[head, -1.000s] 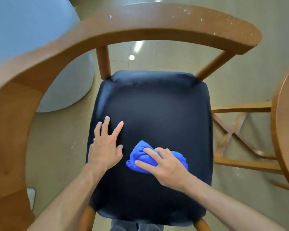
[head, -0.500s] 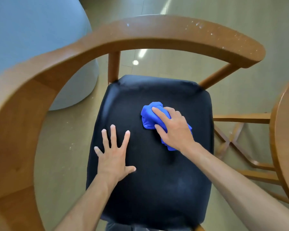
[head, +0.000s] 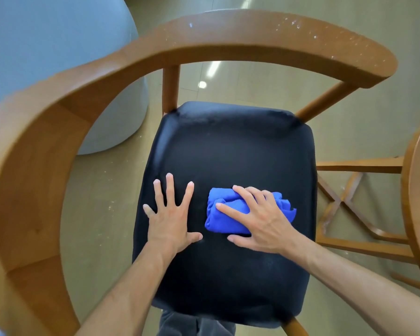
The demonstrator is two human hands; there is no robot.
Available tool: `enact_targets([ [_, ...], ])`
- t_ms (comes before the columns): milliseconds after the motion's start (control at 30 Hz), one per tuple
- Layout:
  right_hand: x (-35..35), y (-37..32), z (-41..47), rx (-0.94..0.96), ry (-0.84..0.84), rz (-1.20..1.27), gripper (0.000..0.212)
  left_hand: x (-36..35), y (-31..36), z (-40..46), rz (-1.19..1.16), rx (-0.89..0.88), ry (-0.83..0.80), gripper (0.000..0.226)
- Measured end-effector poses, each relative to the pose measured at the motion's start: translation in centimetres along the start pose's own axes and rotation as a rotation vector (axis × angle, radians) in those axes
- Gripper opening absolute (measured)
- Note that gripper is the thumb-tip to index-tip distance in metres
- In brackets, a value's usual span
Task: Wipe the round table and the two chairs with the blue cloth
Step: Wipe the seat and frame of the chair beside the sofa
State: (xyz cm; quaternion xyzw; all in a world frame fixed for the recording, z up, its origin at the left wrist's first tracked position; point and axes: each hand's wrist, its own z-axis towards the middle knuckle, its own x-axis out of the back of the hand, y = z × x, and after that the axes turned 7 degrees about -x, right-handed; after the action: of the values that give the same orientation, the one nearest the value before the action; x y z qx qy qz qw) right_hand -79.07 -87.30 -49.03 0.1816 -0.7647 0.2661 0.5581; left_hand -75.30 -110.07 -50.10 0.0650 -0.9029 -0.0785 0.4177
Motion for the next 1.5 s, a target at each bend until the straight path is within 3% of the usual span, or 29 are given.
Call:
enact_targets([
  [200,-0.4,-1.3,-0.7,-0.112,0.019,0.030,0.064,0.2,0.1,-0.1,-0.003,0.005,0.000,0.131],
  [333,-0.1,-1.3,-0.6,-0.020,0.007,0.054,0.056,0.2,0.1,0.0,-0.001,0.008,-0.003,0.131],
  [433,1.2,1.2,2.9,0.003,0.108,0.047,0.052,0.0,0.1,0.2,0.002,0.006,0.008,0.131],
  [600,3.6,5.8,11.2,-0.744,0.268,0.160,0.053,-0.5,-0.3,0.3,0.045,-0.011,0.041,0.131],
  [667,2.6,3.7,10.0,-0.713,0.286,0.167,0.051,-0.5,-0.3,0.3,0.043,-0.015,0.041,0.131],
  [867,-0.4,-2.7,-2.6,-0.248,0.118,0.106,0.055,1.8,-0.1,-0.5,-0.015,-0.008,-0.070,0.123],
  [1000,1.5,-2.8,-5.2,-0.364,-0.258,0.142,0.053,4.5,-1.0,-3.4,-0.028,-0.009,-0.110,0.091],
  [1067,3.6,-3.4,-5.6,-0.479,-0.309,0.241,0.052,5.6,-1.1,-6.2,0.003,-0.025,-0.090,0.076],
  [1233,9.9,-7.2,-6.2,-0.772,-0.145,0.639,0.052,8.5,-2.3,-12.9,0.100,-0.120,0.050,0.059],
  [1367,14.3,-11.4,-6.3,-0.881,-0.024,0.897,0.047,11.2,-4.5,-16.3,0.239,-0.183,0.199,0.049],
  [1500,17.0,-18.0,-7.4,-0.945,0.077,0.983,0.045,12.2,-5.7,-19.0,0.374,-0.272,0.265,0.043],
])
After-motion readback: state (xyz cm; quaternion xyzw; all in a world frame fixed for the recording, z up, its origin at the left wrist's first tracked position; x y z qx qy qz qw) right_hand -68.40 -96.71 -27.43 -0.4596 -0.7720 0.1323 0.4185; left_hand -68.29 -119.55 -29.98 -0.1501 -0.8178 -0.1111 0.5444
